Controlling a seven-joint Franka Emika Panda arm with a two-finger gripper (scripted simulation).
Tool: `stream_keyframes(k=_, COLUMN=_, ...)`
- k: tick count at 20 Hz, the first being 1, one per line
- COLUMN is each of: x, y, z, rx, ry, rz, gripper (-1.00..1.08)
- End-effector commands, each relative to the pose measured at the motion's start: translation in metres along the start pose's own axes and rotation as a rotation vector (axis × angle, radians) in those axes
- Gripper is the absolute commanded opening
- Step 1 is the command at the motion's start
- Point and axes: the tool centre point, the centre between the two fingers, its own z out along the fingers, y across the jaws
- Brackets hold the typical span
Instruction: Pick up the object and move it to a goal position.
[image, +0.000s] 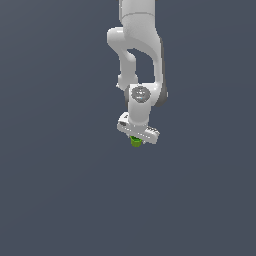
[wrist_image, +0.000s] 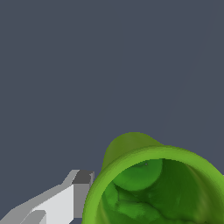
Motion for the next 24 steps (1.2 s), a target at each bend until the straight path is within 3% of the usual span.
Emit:
stream_keyframes(k=1, x=0.000, y=0.000, z=-0.002, rx=0.000, ry=0.000, rz=0.000, gripper=-1.00)
stream_keyframes(k=11, x=-0.008, y=-0.001, z=-0.041, rx=0.000, ry=0.000, rz=0.001, gripper=-1.00)
stream_keyframes(k=24, x=-0.030, y=-0.004, z=-0.154, rx=-0.001, ry=0.000, rz=0.001, gripper=-1.00)
